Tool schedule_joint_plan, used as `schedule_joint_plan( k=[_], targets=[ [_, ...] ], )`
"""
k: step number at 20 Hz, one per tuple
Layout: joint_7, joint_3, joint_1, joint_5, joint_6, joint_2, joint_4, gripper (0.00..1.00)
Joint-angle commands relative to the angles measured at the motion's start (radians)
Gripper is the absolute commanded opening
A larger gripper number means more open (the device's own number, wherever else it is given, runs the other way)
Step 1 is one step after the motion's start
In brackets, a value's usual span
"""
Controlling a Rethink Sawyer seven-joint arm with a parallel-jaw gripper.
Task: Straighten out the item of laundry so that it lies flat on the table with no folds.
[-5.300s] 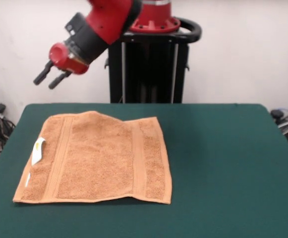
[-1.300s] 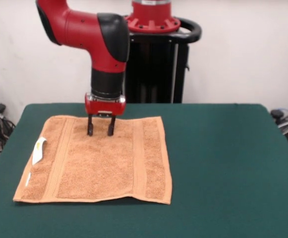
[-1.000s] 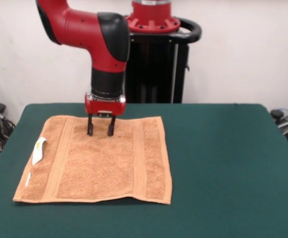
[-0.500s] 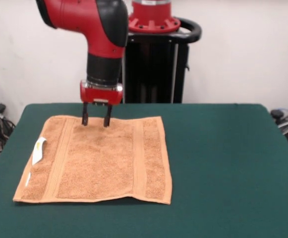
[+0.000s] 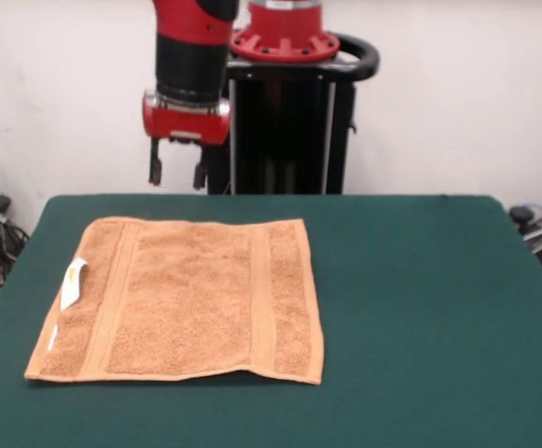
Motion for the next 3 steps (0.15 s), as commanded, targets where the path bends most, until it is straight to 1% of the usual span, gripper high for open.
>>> schedule_joint_plan(
  k=[1,3],
  targets=[
    [0.113,0.121,-0.025,0.029,0.026,-0.07,0.057,1.0],
    [0.116,0.124,-0.025,0.03,0.028,-0.07,0.055,1.0]
  ],
)
